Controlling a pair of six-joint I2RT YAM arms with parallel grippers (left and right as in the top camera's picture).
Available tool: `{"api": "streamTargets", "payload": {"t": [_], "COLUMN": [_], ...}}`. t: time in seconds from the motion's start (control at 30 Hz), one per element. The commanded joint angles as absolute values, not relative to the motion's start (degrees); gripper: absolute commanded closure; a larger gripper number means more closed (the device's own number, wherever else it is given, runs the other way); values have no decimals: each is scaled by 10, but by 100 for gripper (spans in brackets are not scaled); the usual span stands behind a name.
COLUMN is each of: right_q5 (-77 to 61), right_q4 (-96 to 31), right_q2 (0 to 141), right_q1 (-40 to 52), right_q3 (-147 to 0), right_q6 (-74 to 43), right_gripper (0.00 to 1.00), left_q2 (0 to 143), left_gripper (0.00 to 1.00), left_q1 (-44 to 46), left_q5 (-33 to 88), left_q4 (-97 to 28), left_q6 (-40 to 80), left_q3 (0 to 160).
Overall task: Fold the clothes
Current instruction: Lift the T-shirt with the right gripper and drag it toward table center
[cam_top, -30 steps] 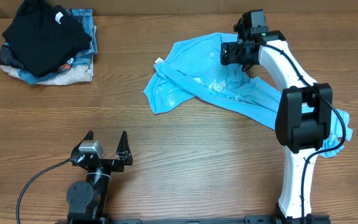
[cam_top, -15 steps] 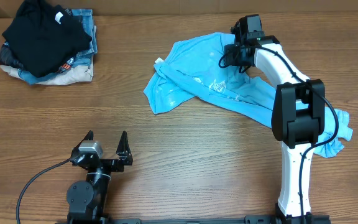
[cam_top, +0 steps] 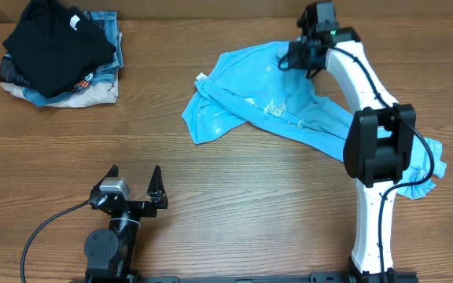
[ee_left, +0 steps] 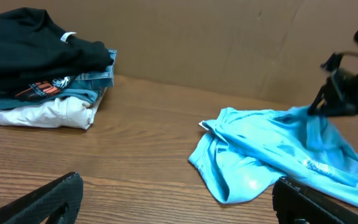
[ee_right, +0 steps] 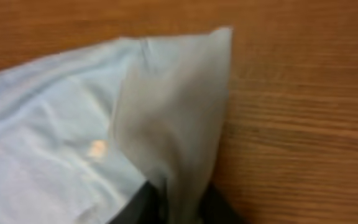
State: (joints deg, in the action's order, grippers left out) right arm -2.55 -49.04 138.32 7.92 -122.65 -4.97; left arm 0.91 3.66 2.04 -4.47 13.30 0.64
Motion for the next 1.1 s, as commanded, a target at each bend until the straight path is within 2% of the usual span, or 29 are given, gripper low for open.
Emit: {"api": "streamTargets", "payload": {"t": [0.0, 0.13, 0.33, 0.67, 0.97, 1.07], "right_q5": [-28, -66, -72, -80, -130, -141], "right_q4": [-526, -576, -615, -638, -759, -794], "right_q2": [1381, 1381, 1380, 1313, 1225, 1208], "right_q1": [81, 93, 121, 147, 224, 247], "right_q3": [-1293, -1321, -1324, -1324, -1324, -1324], "right_q6": [-91, -92, -96, -166, -169, -203], "right_gripper": [82, 83, 96, 96, 96, 96], "left_q2": [4, 4, 4, 4, 4, 4], "left_gripper": [0, 0, 0, 0, 0, 0], "left_q1": [33, 33, 33, 33, 33, 33], "left_q5": [15, 15, 15, 15, 15, 15], "left_q4": [-44, -43, -44, -44, -44, -44], "left_q6": [122, 122, 122, 122, 122, 122], "left_q3": [3, 3, 3, 3, 3, 3]}}
